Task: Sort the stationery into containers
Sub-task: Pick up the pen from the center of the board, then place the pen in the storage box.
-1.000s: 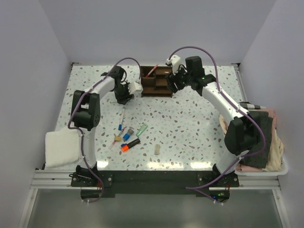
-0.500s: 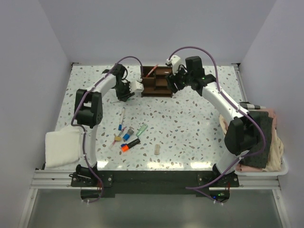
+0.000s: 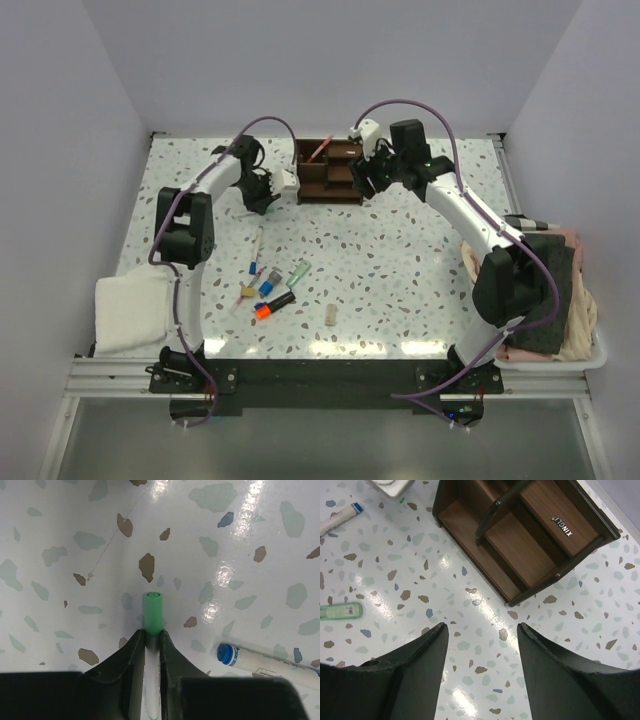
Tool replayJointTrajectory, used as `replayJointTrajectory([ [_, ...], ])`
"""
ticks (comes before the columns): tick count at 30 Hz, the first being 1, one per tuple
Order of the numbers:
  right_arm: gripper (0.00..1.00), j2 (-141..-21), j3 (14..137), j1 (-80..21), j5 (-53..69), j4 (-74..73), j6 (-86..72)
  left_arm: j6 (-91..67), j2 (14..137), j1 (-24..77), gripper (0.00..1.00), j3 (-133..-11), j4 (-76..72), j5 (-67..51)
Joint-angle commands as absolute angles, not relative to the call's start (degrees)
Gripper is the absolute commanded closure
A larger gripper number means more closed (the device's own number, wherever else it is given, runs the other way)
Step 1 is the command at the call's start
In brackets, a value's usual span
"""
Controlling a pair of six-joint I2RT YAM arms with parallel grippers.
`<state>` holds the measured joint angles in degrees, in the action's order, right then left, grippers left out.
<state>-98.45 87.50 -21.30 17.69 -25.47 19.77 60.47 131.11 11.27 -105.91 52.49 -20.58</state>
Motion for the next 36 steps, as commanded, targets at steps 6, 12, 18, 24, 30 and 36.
replayJointTrajectory([
  [6,0.39,-96.59,89.21,-21.01,18.9,-25.58,20.65,55.11,133.87,10.81,0.96,-96.08,49.31,-17.58],
  [12,0.4,-95.36,89.03,-21.01,18.11,-25.4,21.0,53.97,126.76,10.9,1.0,-102.11,54.83,-22.14],
  [18,0.41,-94.48,88.33,-21.09,17.23,-25.31,21.18,50.72,122.0,11.16,1.0,-121.43,64.07,-35.31],
  [24,0.41,-94.83,89.12,-21.01,16.26,-25.58,21.8,40.98,112.09,11.51,1.0,-111.05,42.5,-49.55],
  [30,0.41,-94.83,88.68,-21.09,15.82,-24.26,21.8,18.76,108.8,11.43,1.0,-99.58,3.39,-58.7],
  [36,0.41,-93.96,87.37,-21.01,15.47,-24.08,21.62,-16.93,117.13,11.34,1.0,-97.11,-41.71,-60.82],
])
